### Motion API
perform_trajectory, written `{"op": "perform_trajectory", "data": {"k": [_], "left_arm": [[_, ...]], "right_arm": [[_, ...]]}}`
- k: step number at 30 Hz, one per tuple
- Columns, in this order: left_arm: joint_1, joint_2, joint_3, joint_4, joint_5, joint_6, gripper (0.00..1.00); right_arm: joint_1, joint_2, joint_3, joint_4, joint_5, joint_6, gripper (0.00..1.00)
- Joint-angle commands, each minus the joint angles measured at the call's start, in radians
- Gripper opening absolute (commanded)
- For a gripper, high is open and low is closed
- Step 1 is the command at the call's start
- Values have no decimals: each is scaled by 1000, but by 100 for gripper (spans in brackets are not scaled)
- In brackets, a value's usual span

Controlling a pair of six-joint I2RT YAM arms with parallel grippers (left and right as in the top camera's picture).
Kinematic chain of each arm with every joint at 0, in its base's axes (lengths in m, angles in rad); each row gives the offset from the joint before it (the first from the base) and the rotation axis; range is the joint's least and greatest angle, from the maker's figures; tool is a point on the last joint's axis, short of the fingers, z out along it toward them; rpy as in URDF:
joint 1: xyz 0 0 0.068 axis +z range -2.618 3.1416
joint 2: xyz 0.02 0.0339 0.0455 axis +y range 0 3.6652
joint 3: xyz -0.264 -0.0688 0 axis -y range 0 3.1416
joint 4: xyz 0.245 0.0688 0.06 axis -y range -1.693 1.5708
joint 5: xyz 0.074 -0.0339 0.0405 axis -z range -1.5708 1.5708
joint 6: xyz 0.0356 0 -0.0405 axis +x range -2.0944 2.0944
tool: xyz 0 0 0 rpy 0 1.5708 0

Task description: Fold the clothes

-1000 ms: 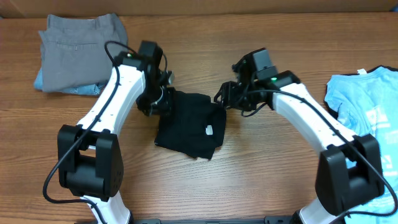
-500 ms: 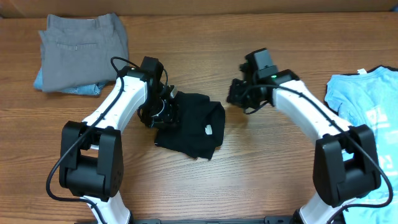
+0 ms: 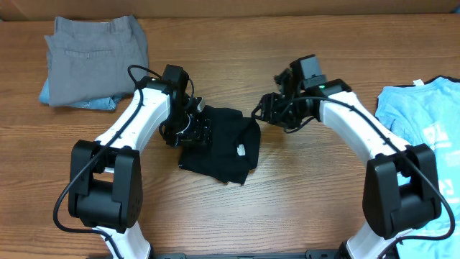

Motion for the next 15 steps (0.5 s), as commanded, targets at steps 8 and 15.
{"op": "perform_trajectory", "data": {"k": [8,15], "left_arm": [[1,-5,-4,7,14,8,73],[1,-5,-4,6,14,8,78]], "right_arm": [[93,63,11,45,101,-37,52],[49,41,14,0,231,-27,4]]}}
